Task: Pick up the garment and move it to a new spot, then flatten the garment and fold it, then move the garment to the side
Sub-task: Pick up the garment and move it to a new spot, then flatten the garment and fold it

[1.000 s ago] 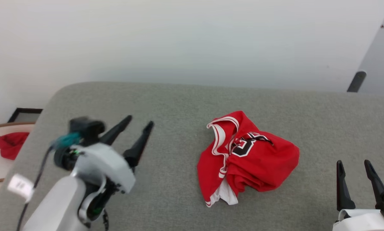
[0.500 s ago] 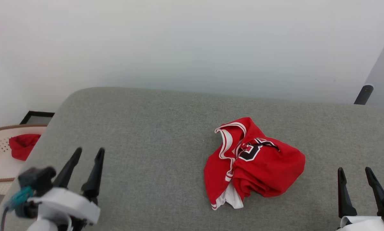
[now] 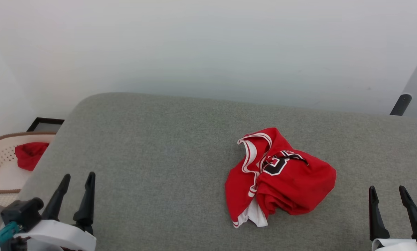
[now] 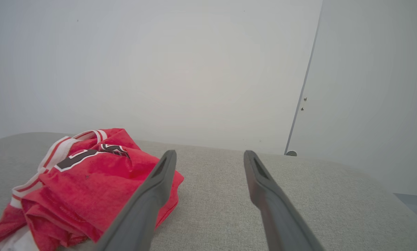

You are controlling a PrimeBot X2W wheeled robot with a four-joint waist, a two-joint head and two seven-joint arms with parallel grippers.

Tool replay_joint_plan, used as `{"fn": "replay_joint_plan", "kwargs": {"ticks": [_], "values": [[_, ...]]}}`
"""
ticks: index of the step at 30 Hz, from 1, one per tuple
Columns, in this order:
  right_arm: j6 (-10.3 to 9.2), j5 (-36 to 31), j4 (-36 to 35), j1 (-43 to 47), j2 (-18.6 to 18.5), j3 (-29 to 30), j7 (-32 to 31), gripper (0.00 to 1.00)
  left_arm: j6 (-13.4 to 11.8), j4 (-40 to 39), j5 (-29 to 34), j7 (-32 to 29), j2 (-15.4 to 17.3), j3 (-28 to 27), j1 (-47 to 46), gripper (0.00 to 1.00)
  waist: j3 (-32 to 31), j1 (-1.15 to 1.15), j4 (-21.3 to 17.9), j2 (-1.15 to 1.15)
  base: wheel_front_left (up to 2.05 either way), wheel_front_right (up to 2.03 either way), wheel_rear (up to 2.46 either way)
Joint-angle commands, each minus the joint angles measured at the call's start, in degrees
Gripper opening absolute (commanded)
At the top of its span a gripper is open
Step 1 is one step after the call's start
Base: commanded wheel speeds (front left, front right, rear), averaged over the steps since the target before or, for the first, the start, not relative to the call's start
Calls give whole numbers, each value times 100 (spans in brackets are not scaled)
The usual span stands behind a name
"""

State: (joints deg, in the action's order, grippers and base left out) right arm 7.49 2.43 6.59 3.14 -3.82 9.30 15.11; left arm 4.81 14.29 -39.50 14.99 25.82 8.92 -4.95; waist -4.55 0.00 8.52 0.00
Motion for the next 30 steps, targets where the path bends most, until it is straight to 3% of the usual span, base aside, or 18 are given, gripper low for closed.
{"fn": "replay_joint_plan", "kwargs": {"ticks": [1,9,14,30], "values": [[0,-25,-15,63,7,12,7,100,27,-9,21,20,-41,-39,74,100,9,0,4,0,0,0,0],[0,-32,9,-3,3,-34,7,100,102,-102,134,5,-106,-31,52,100,55,0,-29,0,0,0,0],[0,-41,-22,-73,-9,-61,7,100,158,-354,-36,-420,-69,181,-200,100,142,0,-96,0,0,0,0],[0,28,-49,-558,12,-171,6,100,-122,-1132,-891,-3954,-94,1132,-1805,100,752,0,-652,0,0,0,0]]}}
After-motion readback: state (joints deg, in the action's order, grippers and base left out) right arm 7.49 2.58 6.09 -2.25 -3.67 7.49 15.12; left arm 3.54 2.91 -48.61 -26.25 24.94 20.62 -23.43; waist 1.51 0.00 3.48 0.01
